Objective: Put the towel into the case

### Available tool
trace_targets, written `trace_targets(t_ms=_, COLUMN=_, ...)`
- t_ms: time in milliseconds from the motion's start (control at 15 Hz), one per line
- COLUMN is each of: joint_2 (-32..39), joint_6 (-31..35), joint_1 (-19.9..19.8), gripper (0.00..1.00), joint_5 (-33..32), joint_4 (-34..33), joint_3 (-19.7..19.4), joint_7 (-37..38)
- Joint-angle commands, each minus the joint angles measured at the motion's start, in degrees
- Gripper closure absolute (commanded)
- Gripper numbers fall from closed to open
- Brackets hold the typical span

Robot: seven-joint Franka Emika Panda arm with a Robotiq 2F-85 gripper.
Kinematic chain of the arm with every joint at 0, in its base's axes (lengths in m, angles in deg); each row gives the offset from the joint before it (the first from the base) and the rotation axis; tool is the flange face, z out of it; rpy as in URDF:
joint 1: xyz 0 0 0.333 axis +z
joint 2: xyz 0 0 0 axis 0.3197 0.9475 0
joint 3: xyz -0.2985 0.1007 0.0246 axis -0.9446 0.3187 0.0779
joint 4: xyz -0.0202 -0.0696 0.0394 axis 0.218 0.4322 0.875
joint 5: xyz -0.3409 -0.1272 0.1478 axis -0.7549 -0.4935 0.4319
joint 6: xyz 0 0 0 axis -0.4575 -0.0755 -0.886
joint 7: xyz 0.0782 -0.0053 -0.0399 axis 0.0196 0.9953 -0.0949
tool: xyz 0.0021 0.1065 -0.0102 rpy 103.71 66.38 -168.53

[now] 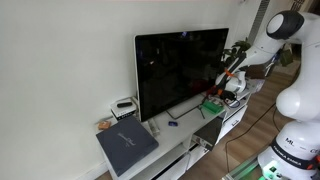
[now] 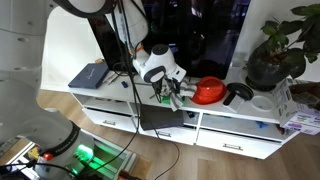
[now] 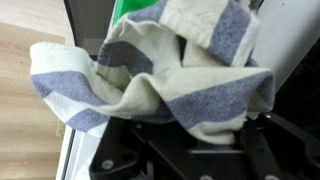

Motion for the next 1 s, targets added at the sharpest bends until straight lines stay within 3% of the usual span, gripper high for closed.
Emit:
trace_targets(t_ms=0, joint_2=4.1, joint_6=-4.7, joint_1=-1.3, gripper=1.00, joint_5=4.4, joint_4=-5.8, joint_3=1.5, joint_7=-2.9)
trace_targets(t_ms=933, joint_2=12.1, joint_6=-16.0, joint_1=2.4, gripper=1.00, joint_5=13.9, joint_4=-18.5, joint_3=-1.5, joint_7=-8.4)
